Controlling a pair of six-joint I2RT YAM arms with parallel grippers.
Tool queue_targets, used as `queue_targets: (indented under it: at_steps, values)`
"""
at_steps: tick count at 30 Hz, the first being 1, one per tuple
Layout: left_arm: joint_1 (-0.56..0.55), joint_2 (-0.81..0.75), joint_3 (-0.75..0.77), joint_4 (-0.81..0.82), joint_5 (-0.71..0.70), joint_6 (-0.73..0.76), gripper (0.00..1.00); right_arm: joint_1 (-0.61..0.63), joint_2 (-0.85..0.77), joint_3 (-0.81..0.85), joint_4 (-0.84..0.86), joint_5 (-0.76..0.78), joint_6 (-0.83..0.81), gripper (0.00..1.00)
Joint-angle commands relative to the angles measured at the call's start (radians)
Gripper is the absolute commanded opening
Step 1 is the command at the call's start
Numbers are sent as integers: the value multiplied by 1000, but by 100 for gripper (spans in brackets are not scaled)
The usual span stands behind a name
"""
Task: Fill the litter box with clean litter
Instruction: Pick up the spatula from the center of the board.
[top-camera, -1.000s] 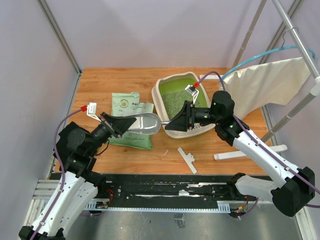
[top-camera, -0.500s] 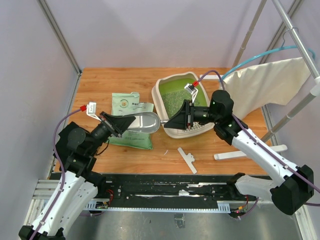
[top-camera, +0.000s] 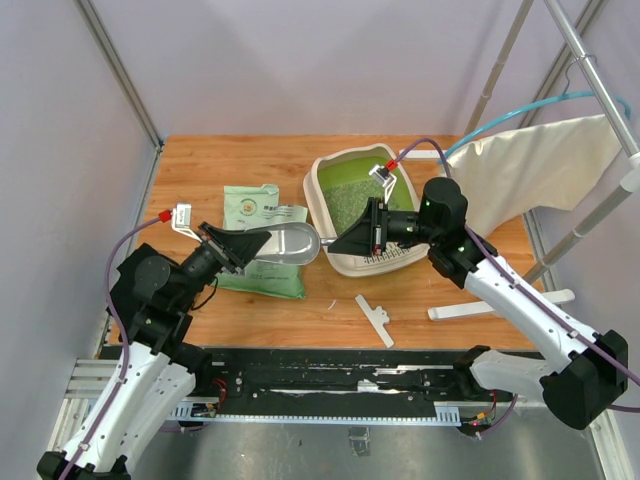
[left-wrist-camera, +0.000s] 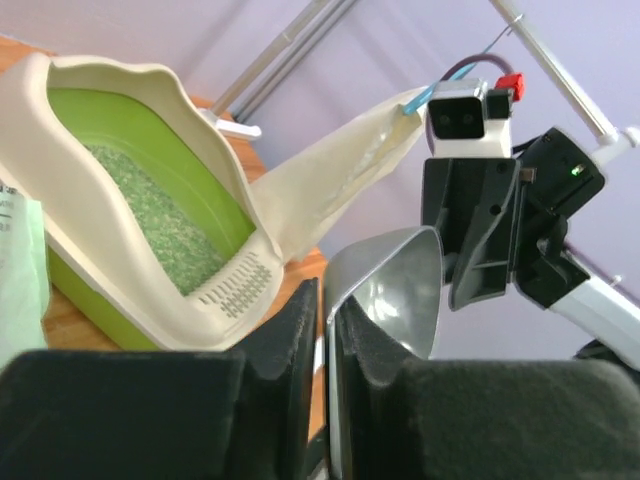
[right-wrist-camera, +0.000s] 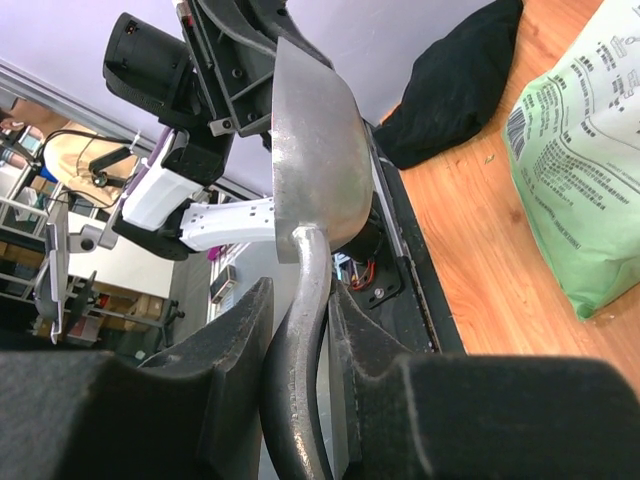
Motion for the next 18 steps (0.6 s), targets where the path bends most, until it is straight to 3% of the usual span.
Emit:
queue_targets:
  at_steps: [1, 4, 6, 8, 11, 18]
  values:
    - [-4, 5, 39, 16, -1, 45, 35, 19, -30, 82, -73, 10, -54, 1]
    - [-3, 25, 138, -177, -94, 220, 78, 18, -43, 111, -187, 98, -117, 1]
    - [-4, 61, 214, -318, -195, 333, 90, 18, -44, 149, -332, 195, -178, 1]
    - [-3, 122, 289, -457, -289, 420, 95, 18, -38, 189, -462, 314, -237, 1]
    - [17, 228, 376, -538, -332, 480, 100, 18, -29, 231, -606, 438, -303, 1]
    - [267, 498, 433, -469, -128, 446, 100, 18, -7, 296, -761, 554, -374, 1]
